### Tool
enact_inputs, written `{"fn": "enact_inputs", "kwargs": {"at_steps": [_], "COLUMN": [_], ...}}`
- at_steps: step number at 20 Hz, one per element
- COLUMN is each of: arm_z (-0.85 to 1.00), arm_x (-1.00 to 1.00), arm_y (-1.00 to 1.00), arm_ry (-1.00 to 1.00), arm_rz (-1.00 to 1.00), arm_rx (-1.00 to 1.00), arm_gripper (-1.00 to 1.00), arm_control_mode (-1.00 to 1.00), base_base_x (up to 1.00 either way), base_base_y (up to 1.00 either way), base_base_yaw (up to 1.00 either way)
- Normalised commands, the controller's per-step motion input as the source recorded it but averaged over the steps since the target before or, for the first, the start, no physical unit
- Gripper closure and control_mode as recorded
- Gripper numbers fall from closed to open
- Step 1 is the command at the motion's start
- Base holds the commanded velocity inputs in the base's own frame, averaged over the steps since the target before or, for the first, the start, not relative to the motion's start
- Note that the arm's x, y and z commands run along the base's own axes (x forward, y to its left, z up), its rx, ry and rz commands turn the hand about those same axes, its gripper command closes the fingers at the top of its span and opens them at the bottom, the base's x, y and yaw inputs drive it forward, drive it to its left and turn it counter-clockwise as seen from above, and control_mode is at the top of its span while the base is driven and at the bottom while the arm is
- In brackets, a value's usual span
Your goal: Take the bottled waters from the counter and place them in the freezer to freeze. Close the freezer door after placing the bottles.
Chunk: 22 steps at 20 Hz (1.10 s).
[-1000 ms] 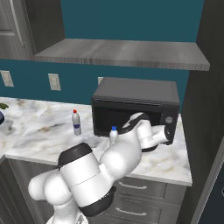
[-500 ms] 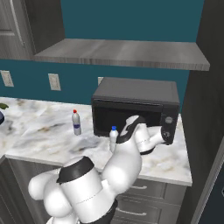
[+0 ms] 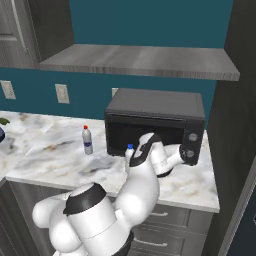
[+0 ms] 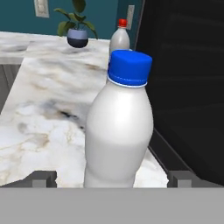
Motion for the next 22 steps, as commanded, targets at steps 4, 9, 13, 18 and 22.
{"fn": "enact_inputs", "kwargs": {"at_steps": [4, 9, 13, 18, 22], "arm_z": [0.0, 0.0, -0.02, 0.0, 0.15], "arm_x": [0.14, 0.08, 0.07, -0.03, -0.3], "arm_y": [0.17, 0.25, 0.26, 0.0, 0.01], "arm_ry": [0.04, 0.05, 0.05, 0.0, -0.11], "arm_rz": [0.0, 0.0, 0.0, 0.0, 0.0], "arm_rx": [0.01, 0.0, 0.0, 0.02, 0.0], "arm_gripper": [-1.0, -1.0, 1.0, 1.0, 1.0], "arm_control_mode": [-1.0, -1.0, -1.0, -1.0, -1.0], "base_base_x": [0.0, 0.0, 0.0, 0.0, 0.0], "base_base_y": [0.0, 0.0, 0.0, 0.0, 0.0], "base_base_yaw": [0.0, 0.0, 0.0, 0.0, 0.0]}}
